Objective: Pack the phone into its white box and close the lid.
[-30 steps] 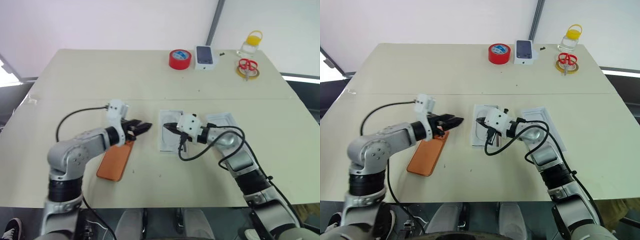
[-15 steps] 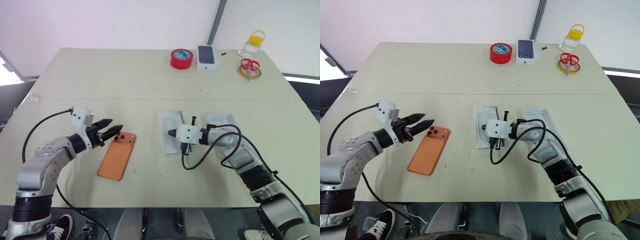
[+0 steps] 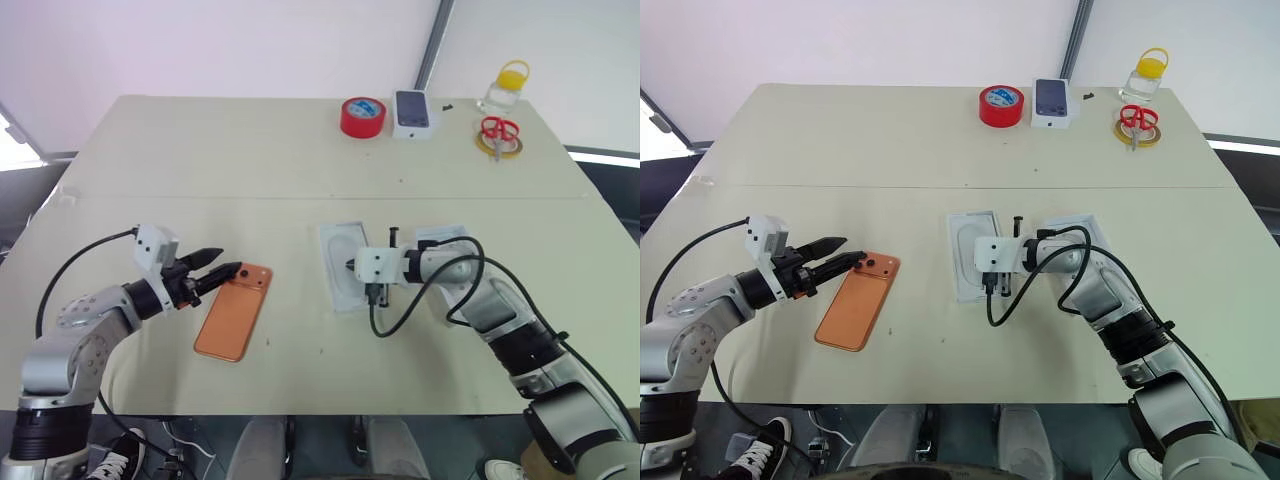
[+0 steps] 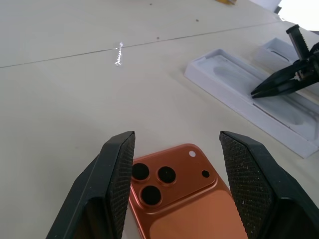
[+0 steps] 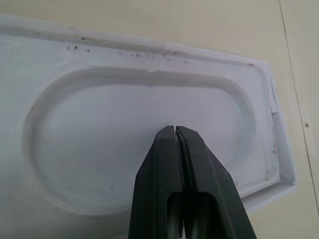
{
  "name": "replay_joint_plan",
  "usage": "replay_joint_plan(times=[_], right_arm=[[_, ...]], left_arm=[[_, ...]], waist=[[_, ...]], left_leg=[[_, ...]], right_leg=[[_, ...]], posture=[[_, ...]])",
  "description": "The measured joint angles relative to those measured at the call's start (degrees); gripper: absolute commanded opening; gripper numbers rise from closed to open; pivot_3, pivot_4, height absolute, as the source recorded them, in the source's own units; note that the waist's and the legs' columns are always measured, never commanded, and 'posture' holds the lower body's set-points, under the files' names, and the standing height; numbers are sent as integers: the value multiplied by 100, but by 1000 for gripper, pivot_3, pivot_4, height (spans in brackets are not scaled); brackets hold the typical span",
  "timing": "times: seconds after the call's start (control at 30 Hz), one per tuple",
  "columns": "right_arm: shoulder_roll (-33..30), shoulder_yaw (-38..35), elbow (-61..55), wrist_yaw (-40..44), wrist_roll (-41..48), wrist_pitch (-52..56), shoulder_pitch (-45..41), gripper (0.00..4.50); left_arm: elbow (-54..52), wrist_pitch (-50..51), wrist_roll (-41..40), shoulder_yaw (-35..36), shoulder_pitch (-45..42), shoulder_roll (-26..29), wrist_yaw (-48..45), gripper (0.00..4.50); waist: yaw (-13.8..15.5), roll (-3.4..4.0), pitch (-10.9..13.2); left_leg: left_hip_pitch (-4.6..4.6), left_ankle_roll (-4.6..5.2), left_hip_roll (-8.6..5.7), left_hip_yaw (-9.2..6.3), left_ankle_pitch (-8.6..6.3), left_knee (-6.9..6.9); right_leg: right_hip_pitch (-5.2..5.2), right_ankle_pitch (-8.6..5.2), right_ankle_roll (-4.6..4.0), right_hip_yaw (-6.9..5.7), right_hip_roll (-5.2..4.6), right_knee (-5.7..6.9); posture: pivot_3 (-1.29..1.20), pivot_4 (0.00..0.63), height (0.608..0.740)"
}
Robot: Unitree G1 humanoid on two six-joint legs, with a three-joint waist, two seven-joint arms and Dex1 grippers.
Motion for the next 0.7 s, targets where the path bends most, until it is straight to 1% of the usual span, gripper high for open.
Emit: replay_joint_plan(times=[0.1, 0.2, 0.53, 0.6, 0.7], right_arm=[[-99, 128, 66, -188, -335, -235, -47, 70], [-145, 152, 123, -243, -485, -272, -132, 70], [-187, 24, -379, 428, -198, 164, 40, 70], [-98, -2, -378, 423, -121, 286, 39, 70], [262, -121, -346, 392, 194, 665, 42, 70]], left_arm=[[42, -4, 39, -1, 0, 0, 21, 2862], [43, -9, 44, -1, -4, 0, 54, 2862], [136, -27, 115, -19, -112, -57, 105, 2862], [141, -27, 124, -21, -113, -61, 128, 2862], [143, -4, 100, -18, -112, -77, 132, 2862]], waist=[[-10, -1, -1], [0, -2, -2], [16, -4, -3], [8, -4, -3], [-15, -2, -1]], left_leg=[[2, 0, 1, 0, 0, 0], [4, 0, 1, 0, 0, 3], [4, 0, 4, -1, 0, 3], [4, 0, 5, -1, 0, 3], [2, 0, 8, -1, 0, 2]], right_leg=[[2, 0, -1, 0, 3, 0], [6, 1, -2, 0, 3, 0], [6, 1, -1, 0, 6, 0], [5, 1, -1, 0, 7, 0], [1, 3, 1, 1, 10, 3]], posture=[[0, 150, 740], [0, 150, 740], [0, 150, 740], [0, 150, 740], [0, 150, 740]])
